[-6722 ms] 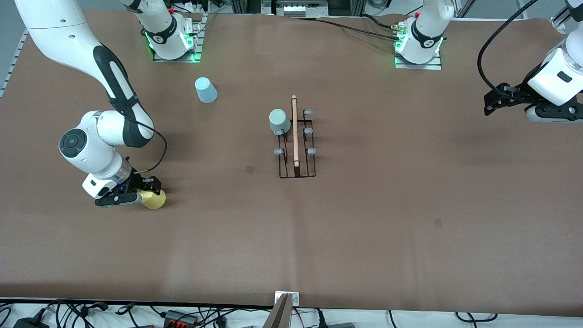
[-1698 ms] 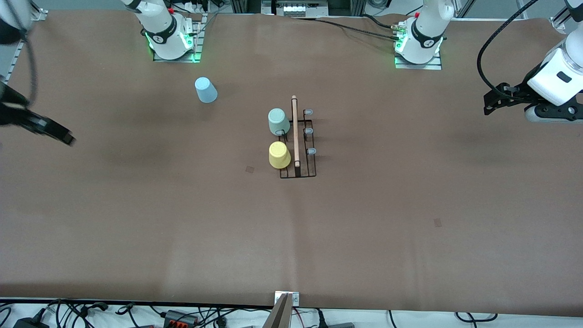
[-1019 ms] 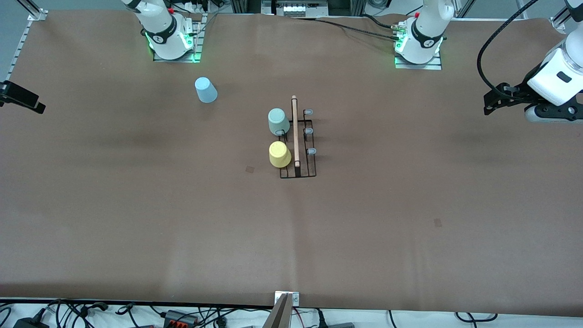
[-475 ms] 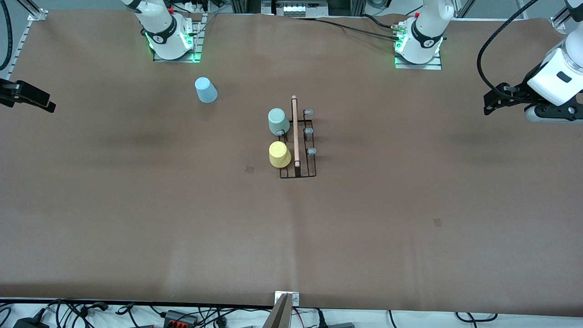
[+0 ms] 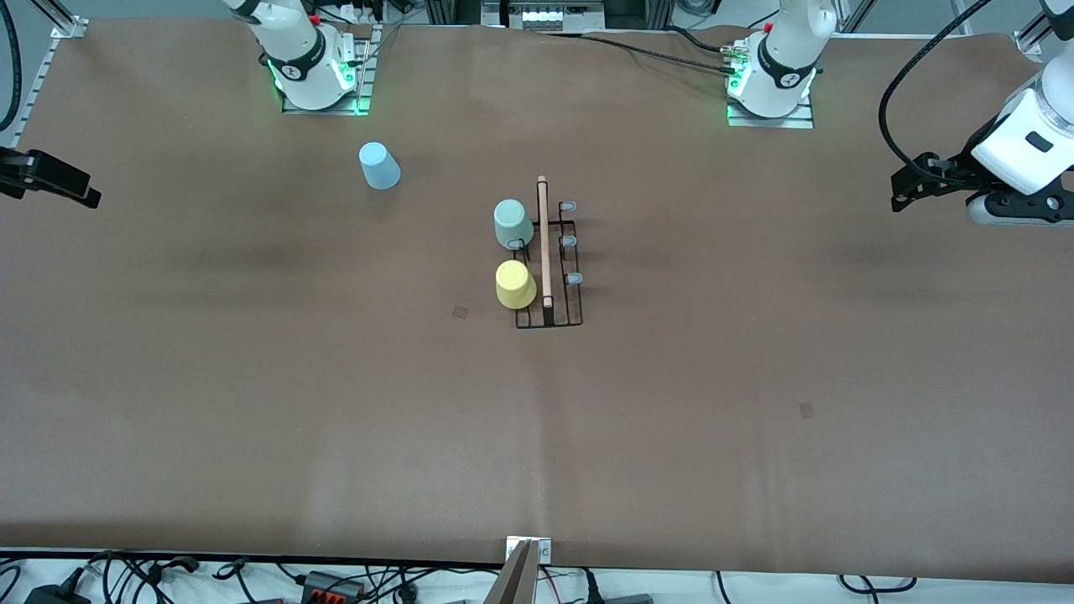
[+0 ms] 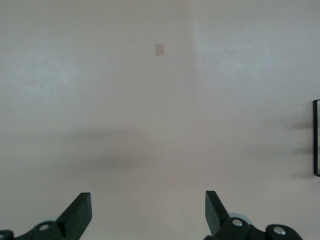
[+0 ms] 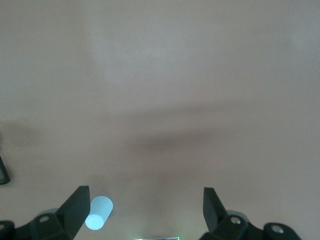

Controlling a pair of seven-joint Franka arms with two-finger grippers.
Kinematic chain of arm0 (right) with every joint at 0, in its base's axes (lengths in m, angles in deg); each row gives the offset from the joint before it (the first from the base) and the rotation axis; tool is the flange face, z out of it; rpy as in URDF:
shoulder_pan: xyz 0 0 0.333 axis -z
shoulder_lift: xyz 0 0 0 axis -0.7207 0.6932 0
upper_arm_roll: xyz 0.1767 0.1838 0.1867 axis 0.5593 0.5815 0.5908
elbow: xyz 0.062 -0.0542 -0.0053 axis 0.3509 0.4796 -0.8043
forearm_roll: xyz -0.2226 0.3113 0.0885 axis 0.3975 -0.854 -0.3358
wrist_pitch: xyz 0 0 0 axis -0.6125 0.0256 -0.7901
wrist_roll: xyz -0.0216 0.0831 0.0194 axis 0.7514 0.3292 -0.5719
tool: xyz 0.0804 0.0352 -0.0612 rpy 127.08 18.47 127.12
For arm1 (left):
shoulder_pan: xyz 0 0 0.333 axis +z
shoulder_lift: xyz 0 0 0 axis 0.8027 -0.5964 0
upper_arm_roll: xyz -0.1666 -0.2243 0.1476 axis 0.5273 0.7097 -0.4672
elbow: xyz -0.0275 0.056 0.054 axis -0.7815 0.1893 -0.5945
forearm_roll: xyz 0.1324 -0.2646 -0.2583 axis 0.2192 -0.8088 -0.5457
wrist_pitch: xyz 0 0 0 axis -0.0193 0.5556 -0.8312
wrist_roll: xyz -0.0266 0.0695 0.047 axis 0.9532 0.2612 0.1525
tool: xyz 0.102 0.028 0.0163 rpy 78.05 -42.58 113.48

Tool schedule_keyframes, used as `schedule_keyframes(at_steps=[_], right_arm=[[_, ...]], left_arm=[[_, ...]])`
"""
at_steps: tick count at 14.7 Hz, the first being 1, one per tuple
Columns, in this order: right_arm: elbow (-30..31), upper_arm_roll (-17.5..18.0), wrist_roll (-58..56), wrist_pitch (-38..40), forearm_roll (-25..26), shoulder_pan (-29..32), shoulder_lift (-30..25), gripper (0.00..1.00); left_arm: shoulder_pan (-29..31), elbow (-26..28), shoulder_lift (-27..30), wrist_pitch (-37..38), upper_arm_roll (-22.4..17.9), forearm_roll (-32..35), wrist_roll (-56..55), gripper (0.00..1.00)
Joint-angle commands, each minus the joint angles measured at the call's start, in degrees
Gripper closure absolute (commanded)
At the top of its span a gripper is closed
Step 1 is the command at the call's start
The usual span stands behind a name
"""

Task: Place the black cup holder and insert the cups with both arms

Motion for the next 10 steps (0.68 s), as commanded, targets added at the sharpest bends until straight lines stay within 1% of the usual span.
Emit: schedule_keyframes(at_steps=[1,3,5,10], right_arm=[[-0.47,-0.65,-0.83,-0.01,-0.61,-0.45,1.75,0.00],[-0.65,-0.30,-0.74,-0.71,-0.70,-0.62,3.16,0.00],[-1.79,-0.30,-0.91,-3.17,-0.79,-0.62,3.95,0.00],[-1.88,-0.21,-0.12,-2.74,-0.70,-1.85,3.87,0.00]], left_arm=[[-0.18,-0.60,0.09,0.78,-0.27,-0.73,0.80,0.00],[-0.18,-0.60,0.09,0.70,-0.27,-0.73,0.89,0.00],[-0.18,-0.60,0.09,0.78,-0.27,-0.73,0.89,0.00],[-0.18,-0.60,0.09,0.78,-0.18,-0.73,0.89,0.00]])
